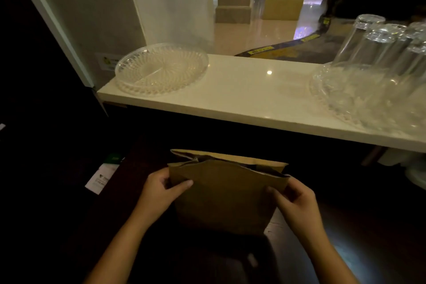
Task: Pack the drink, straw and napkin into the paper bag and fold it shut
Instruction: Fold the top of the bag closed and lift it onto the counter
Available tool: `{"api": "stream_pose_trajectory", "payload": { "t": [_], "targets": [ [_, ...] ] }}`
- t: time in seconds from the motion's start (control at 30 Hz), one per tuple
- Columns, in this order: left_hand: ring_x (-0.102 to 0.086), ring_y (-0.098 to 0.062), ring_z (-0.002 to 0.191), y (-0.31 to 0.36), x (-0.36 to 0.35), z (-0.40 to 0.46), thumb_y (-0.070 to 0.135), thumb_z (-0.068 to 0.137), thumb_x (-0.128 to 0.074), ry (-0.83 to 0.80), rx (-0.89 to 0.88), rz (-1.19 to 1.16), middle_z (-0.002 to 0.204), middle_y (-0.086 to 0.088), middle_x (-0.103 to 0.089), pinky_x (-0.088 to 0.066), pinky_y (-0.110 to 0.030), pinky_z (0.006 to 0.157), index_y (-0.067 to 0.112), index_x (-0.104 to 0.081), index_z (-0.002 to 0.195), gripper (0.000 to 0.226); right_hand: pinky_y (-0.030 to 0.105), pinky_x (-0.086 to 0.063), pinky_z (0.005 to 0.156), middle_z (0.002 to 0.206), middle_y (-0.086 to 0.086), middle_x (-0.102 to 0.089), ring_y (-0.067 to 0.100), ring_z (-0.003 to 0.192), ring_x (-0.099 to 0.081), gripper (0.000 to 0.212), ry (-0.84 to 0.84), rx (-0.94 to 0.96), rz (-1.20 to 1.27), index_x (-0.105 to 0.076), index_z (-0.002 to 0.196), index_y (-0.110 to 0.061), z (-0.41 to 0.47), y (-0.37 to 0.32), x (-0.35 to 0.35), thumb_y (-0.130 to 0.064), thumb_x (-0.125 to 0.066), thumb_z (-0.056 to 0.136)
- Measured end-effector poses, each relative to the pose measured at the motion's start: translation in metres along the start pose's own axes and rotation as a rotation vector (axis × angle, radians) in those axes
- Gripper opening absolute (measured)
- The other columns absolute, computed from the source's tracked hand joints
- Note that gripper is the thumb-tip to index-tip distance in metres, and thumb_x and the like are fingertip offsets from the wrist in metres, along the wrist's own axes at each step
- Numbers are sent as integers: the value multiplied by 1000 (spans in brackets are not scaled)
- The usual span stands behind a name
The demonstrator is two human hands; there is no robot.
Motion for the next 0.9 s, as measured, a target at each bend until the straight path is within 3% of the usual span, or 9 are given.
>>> {"api": "stream_pose_trajectory", "payload": {
  "t": [0.1, 0.17, 0.2, 0.27, 0.37, 0.5, 0.63, 0.77, 0.9],
  "targets": [
    [-67, -2, 88, -5, 0, 6, 23, 66, -74, 50, -1, -2, 86, 25, -73, -51, -9, 63, 47, -71, 77, 27, 36, -55, 79, 89, 0, -70, 13, 89, -64, 34, 52, -14, 28, -64, 84, -26, 8, 4, -1, 7, -67, 75],
    [-65, -5, 93, -10, 3, 9, 23, 66, -76, 102, -18, 67, 91, 13, -73, -53, -12, 68, 47, -67, 84, 31, 52, -49, 91, 115, 13, -57, 27, 108, -56, 48, 84, -73, -5, -53, 104, -21, 14, 11, 2, 2, -74, 69],
    [-62, -5, 98, -13, 5, 11, 23, 65, -78, 125, -22, 119, 103, 10, -68, -53, -16, 74, 50, -61, 92, 41, 51, -46, 96, 128, 11, -48, 28, 119, -49, 65, 65, -89, -35, -45, 118, -24, 17, 14, 5, 0, -77, 66],
    [-50, -3, 111, -18, 10, 17, 15, 64, -81, 91, 11, 147, 127, 9, -47, -48, -21, 84, 57, -43, 108, 72, 33, -49, 96, 139, -5, -39, 19, 129, -38, 91, -49, -108, -32, -29, 132, -40, 21, 18, 8, -6, -80, 65],
    [-49, -12, 118, -24, 12, 28, 13, 60, -84, -107, 144, 134, 133, 3, -45, -50, -29, 91, 43, -33, 130, 92, 12, -53, 74, 127, -20, -47, 7, 118, -48, 94, -226, -138, 30, -25, 129, -55, 29, 22, 6, -8, -79, 67],
    [-62, -9, 100, -21, 6, 38, 11, 60, -83, -156, 150, 94, 102, 6, -65, -53, -12, 67, 30, -58, 102, 52, 11, -53, 68, 115, -16, -57, -8, 100, -57, 77, -237, -131, 3, -40, 114, -57, 41, 24, 0, -9, -79, 67],
    [-67, 0, 89, -22, 0, 36, 1, 62, -79, -243, 164, 2, 90, 9, -73, -53, -12, 66, 26, -61, 99, 48, 13, -54, 68, 108, -8, -62, -3, 95, -62, 60, -271, -151, 31, -50, 108, -39, 41, 29, -6, -7, -79, 66],
    [-67, 6, 84, -20, -4, 30, 5, 66, -77, -177, 146, -23, 85, 30, -72, -52, -10, 61, 29, -64, 91, 37, 11, -54, 61, 95, -10, -66, -6, 82, -66, 41, -168, -161, 57, -59, 92, -33, 37, 32, -13, -2, -75, 70],
    [-65, 9, 86, -9, -2, 35, 7, 74, -72, -158, 64, 44, 86, 35, -69, -52, -8, 64, 32, -64, 90, 30, 12, -54, 62, 89, -8, -68, 2, 79, -69, 28, -155, -112, 58, -64, 86, -26, 42, 23, -11, 1, -66, 78]
  ]
}}
Point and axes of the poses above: each hand's wrist, its own z-axis towards the middle knuckle, its own x-axis out of the back of the hand, y = z × x, the point moved 1 cm from there along z, towards the middle knuckle
